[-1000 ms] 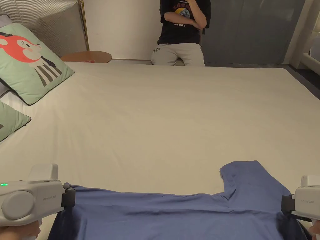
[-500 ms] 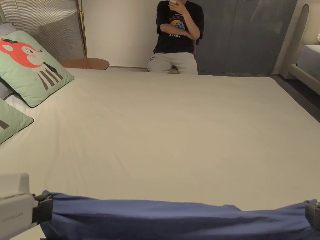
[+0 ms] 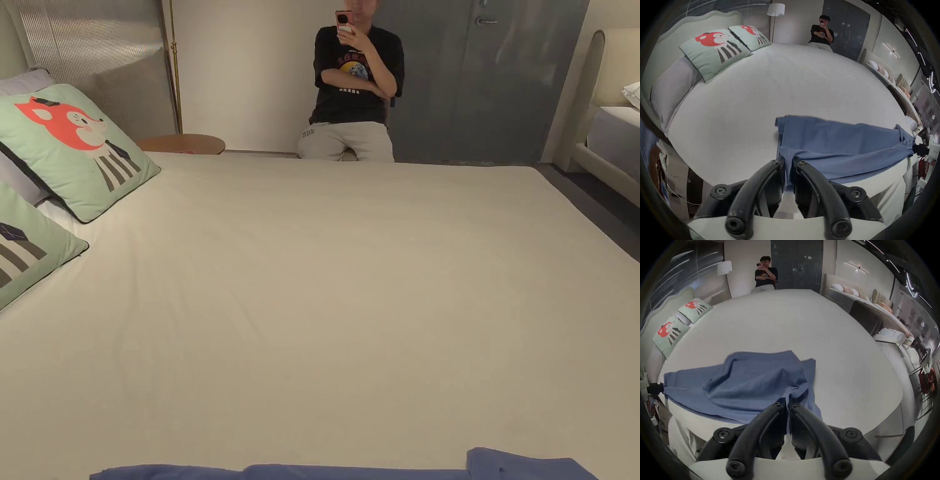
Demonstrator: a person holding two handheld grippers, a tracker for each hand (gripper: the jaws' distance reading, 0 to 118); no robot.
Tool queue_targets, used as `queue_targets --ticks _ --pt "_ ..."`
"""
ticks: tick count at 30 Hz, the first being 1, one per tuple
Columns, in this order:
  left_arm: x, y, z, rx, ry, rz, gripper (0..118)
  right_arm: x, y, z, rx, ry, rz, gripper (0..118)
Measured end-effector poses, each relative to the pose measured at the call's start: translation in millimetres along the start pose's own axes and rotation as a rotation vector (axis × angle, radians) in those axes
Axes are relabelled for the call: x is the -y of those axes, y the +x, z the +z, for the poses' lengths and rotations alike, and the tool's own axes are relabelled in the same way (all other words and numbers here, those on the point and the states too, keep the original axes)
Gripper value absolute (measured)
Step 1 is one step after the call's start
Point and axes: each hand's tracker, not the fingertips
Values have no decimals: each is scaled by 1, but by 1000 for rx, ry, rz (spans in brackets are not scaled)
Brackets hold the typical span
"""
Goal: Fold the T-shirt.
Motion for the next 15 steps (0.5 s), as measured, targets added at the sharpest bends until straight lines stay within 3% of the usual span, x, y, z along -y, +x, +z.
queue_targets --ticks 5,7,8,9,10,11,15 --pt "8 2 -1 -1 8 31 6 5 -4 4 16 -1 -23 4" --pt "8 7 6 -16 28 24 32 7 -2 4 34 25 -30 10" --pt "8 9 9 -49 49 4 52 8 -3 6 37 41 -33 25" --pt "7 11 13 -84 74 -10 78 8 -4 11 49 70 -39 57" --pt "9 10 21 -89 112 -4 95 7 -4 15 76 115 -39 80" --pt "8 11 29 -79 156 10 104 6 -5 18 94 156 -32 94" --pt "-1 12 56 -38 364 28 105 -4 -12 43 122 363 -23 95"
